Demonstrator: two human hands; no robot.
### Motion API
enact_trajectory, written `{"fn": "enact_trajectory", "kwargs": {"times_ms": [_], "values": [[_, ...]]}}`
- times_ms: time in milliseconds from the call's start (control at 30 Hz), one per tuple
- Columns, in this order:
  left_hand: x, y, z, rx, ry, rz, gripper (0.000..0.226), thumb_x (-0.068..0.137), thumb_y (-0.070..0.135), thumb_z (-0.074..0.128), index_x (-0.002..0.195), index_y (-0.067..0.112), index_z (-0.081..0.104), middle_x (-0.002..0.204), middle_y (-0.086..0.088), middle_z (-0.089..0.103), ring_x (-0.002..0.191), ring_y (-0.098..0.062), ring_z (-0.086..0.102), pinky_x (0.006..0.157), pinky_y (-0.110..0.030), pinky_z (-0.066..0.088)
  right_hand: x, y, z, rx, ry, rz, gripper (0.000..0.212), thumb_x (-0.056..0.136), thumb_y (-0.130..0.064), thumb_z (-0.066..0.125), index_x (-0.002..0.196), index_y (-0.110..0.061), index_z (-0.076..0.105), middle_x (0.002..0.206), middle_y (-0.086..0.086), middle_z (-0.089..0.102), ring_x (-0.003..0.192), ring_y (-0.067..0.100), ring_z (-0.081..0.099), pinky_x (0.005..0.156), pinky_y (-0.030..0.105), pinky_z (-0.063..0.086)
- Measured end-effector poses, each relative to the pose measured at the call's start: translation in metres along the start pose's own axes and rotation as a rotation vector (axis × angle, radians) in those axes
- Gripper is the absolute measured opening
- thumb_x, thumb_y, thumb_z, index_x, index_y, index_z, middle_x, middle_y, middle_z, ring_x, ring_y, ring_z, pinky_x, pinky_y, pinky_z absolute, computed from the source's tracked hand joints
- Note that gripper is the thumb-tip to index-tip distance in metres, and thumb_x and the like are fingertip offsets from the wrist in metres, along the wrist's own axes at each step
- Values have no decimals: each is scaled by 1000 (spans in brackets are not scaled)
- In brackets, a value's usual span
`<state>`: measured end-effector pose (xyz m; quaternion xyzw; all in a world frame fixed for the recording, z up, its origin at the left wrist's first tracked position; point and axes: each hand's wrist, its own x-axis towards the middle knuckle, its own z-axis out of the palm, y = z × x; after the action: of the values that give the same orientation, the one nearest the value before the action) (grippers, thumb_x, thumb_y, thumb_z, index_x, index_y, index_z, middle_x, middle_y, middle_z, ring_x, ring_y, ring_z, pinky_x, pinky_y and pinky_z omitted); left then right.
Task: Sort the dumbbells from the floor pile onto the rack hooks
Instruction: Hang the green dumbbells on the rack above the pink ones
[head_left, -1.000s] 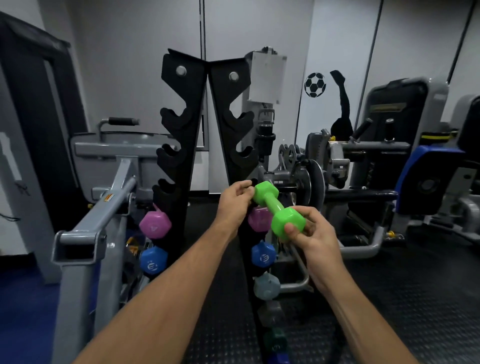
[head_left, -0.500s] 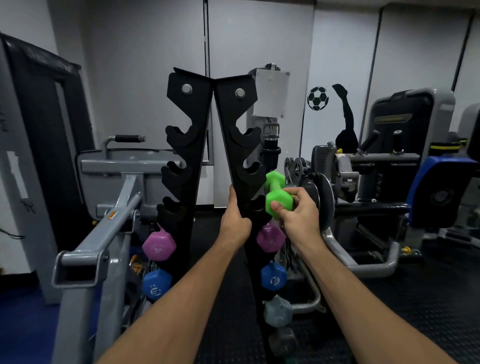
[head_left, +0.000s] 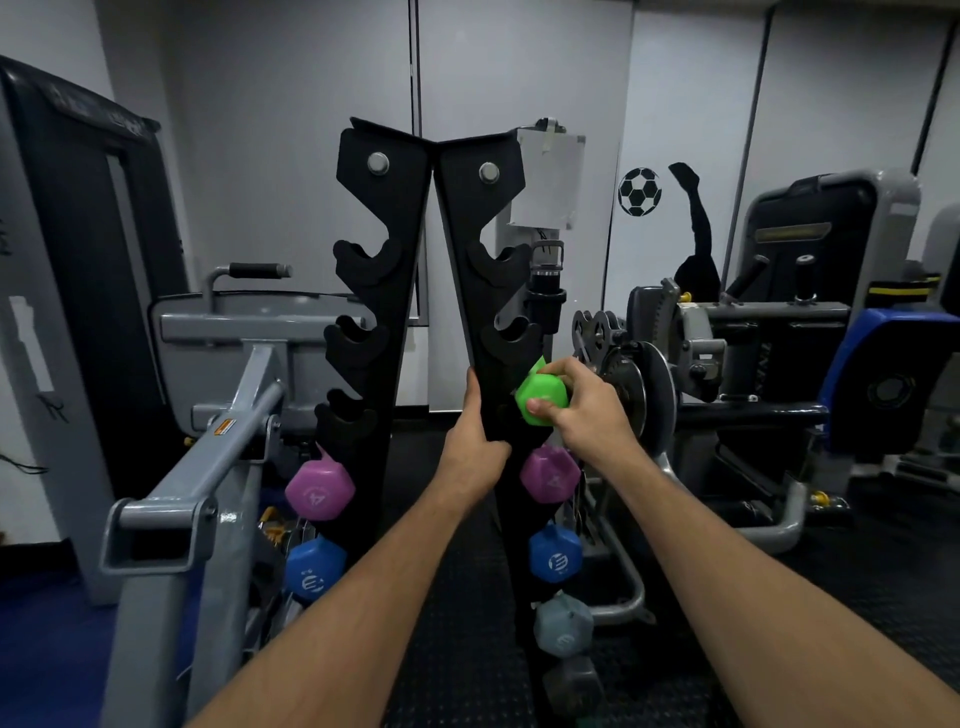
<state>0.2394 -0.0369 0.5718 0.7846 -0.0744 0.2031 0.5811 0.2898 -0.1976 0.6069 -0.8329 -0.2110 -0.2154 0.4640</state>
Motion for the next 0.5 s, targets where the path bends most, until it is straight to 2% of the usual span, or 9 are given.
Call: {"fn": "enact_trajectory", "kwargs": {"times_ms": [67, 100, 167, 233, 333, 500], "values": [[-1, -1, 0, 16, -1, -5, 113, 73, 4, 63, 154, 58, 7, 124, 6, 67, 111, -13, 67, 97, -48, 57, 4, 2, 1, -106, -23, -5, 44, 77, -48, 86, 113, -41, 61, 115, -1, 68, 110, 20, 63, 102, 46, 50], [-1, -2, 0, 30, 7, -5, 112, 77, 1, 65, 155, 56, 7, 129, 8, 65, 116, -11, 64, 101, -46, 55, 5, 1, -1, -78, -51, 3, 43, 78, -44, 86, 113, -39, 62, 115, -1, 68, 109, 20, 64, 101, 44, 51], [-1, -3, -2, 77, 33, 2, 113, 84, -5, 68, 157, 54, 4, 140, 7, 60, 126, -9, 59, 110, -43, 48, 5, -2, -3, 21, -113, 19, 40, 83, -31, 86, 116, -30, 63, 111, -3, 71, 102, 15, 68, 92, 34, 55], [-1, -5, -3, 130, 56, 4, 115, 86, -6, 68, 156, 54, -1, 141, 3, 60, 126, -6, 56, 113, -35, 43, 6, -2, -6, 45, -141, 15, 38, 85, -26, 84, 117, -26, 63, 108, -6, 70, 98, 11, 68, 84, 26, 53], [-4, -6, 0, 185, 67, -22, 114, 92, -5, 64, 153, 59, -8, 139, -1, 61, 112, -1, 55, 98, -22, 41, 5, -3, -8, 53, -166, 5, 37, 87, -25, 83, 117, -26, 62, 106, -7, 69, 96, 7, 67, 82, 22, 51], [-3, -10, 2, 187, 86, -32, 114, 93, -5, 62, 150, 64, -9, 143, -3, 59, 111, 0, 54, 96, -25, 41, 5, 1, -6, 37, -166, -20, 37, 88, -28, 82, 120, -25, 63, 108, -2, 72, 95, 7, 67, 78, 19, 50]]}}
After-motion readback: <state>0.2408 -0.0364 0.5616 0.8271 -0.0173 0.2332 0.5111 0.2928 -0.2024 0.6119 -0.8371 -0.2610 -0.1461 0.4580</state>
